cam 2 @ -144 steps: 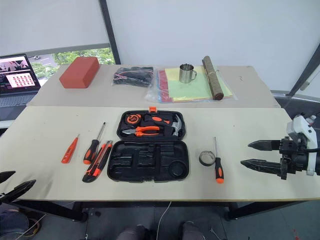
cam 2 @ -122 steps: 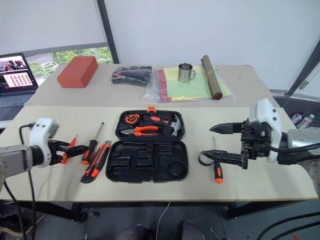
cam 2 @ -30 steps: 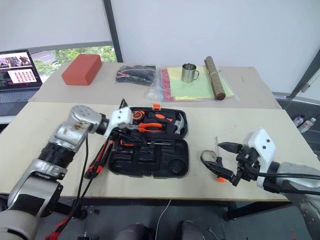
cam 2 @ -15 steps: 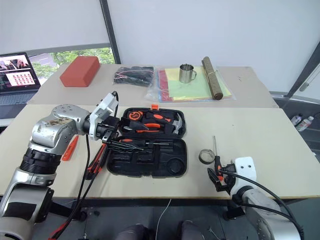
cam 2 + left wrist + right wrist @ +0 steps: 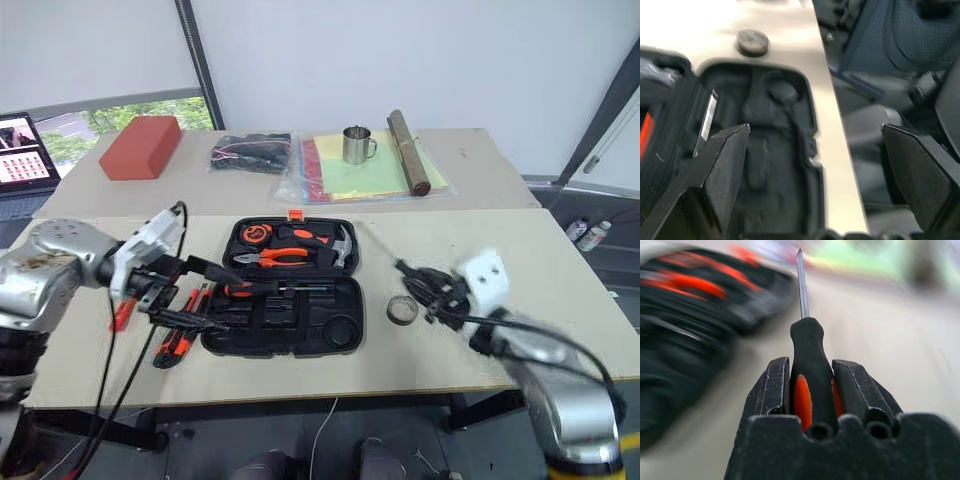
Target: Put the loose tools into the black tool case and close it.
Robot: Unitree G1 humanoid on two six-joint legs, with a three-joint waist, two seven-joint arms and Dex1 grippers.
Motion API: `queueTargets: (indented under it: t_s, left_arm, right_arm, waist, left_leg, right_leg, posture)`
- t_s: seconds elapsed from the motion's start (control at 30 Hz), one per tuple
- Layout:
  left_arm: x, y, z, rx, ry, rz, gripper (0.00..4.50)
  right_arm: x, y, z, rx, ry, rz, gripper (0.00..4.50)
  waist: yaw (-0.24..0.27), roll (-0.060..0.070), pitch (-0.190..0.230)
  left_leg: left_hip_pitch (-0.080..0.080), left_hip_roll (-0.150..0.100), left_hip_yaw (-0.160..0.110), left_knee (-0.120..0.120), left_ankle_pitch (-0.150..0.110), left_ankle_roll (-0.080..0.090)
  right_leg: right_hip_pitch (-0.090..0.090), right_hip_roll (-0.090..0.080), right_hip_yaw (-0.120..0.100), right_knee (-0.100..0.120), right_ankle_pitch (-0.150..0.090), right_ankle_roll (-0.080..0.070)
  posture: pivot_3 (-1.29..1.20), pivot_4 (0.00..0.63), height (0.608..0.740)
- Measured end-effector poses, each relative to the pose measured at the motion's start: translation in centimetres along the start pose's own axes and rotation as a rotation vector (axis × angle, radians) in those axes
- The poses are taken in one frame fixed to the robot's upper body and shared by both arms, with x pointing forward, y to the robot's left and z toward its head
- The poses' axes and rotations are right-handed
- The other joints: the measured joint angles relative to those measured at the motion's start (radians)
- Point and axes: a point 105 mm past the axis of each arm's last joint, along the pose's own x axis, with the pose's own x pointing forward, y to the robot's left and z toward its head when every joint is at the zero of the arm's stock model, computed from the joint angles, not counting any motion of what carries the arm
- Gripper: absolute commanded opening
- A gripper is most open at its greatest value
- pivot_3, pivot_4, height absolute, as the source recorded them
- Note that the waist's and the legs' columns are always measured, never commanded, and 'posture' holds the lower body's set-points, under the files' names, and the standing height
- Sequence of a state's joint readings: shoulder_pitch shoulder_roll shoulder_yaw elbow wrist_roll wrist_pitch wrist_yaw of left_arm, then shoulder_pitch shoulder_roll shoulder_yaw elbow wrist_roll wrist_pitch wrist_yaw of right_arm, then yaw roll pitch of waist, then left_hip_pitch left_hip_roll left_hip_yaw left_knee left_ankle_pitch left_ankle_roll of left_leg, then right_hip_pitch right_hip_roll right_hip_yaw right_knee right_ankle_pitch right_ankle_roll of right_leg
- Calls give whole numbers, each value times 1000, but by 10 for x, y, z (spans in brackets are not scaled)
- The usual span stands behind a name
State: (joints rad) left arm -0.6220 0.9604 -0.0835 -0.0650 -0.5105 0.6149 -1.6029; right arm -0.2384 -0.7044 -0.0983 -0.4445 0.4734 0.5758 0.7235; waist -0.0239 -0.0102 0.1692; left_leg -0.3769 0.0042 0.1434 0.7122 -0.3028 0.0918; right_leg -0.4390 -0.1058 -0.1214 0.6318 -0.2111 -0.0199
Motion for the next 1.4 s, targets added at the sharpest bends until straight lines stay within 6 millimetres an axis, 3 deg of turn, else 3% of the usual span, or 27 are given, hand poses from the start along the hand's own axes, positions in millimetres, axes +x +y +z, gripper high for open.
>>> queueTargets:
  t_s: [0.17, 0.33, 0.4, 0.47, 0.63, 0.7, 0.8, 0.93, 1.13, 1.23, 1.4]
  left_arm:
    - [0, -3, -4, 1, 15, 16, 4500]
    - [2, -2, -4, 7, 17, 42, 4500]
    - [1, -3, -6, 6, 16, 56, 4500]
    - [1, -3, -7, 1, 17, 60, 4500]
    - [1, -3, -7, 4, 18, 71, 4500]
    - [1, -3, -7, 5, 18, 72, 4500]
    - [1, -3, -7, 6, 18, 73, 4500]
    - [0, 0, -9, 7, 19, 82, 4500]
    - [0, 5, -5, 36, 22, 90, 4500]
    - [1, 7, -9, 17, 24, 92, 4500]
    - [3, 10, -12, 8, 32, 110, 4500]
  right_arm:
    - [42, 29, -8, -100, 62, 370, 1043]
    - [64, 30, -19, -192, 100, 461, 1043]
    - [72, 23, -27, -229, 134, 466, 2068]
    - [76, 20, -28, -254, 138, 476, 2463]
    - [87, 23, -25, -269, 101, 480, 4160]
    - [92, 25, -21, -229, 73, 470, 4160]
    - [95, 21, -13, -185, 52, 441, 3415]
    - [95, 18, -9, -163, 39, 425, 2000]
    - [105, 35, -20, -183, 81, 464, 54]
    - [108, 49, -31, -219, 128, 500, 54]
    - [113, 50, -33, -284, 153, 469, 54]
  waist:
    - [17, 0, 0]
    - [20, 0, 0]
    - [18, 0, 0]
    - [15, 0, 0]
    - [11, 0, 0]
    - [10, 0, 1]
    - [11, 0, 1]
    - [11, 0, 1]
    - [8, 0, 1]
    - [7, 0, 0]
    - [4, 0, 0]
  left_leg:
    - [-5, -1, 0, 1, 0, 0]
    - [-8, -4, -1, 2, 0, 0]
    - [-8, -4, -2, 2, 0, 0]
    - [-8, -4, -2, 2, 0, 0]
    - [-7, -3, -2, 2, 0, 0]
    - [-7, -3, -2, 2, 0, 0]
    - [-7, -3, -2, 2, 0, 0]
    - [-7, -3, -2, 2, 0, 0]
    - [-7, -3, -2, 1, 0, 0]
    - [-7, -4, -1, 1, 0, 0]
    - [-1, -3, -1, 1, 1, -2]
  right_leg:
    - [-2, 1, -2, 1, 1, -4]
    - [-2, 1, -4, 0, 2, -4]
    - [-2, 0, -5, 0, 2, -4]
    - [-2, 0, -5, 0, 2, -4]
    - [-2, 0, -5, 1, 2, -4]
    - [-2, 0, -5, 1, 2, -4]
    - [-2, 0, -5, 1, 2, -4]
    - [-2, 1, -5, 1, 2, -4]
    - [-2, 3, -5, 1, 2, -4]
    - [-2, 3, -5, 1, 2, -4]
    - [1, 2, -3, 3, 1, -3]
  posture:
    - [0, 150, 736]
    - [0, 150, 736]
    - [0, 150, 736]
    - [0, 150, 736]
    - [0, 150, 736]
    - [0, 150, 736]
    - [0, 150, 736]
    - [0, 150, 736]
    - [0, 150, 736]
    - [0, 150, 736]
    - [0, 150, 736]
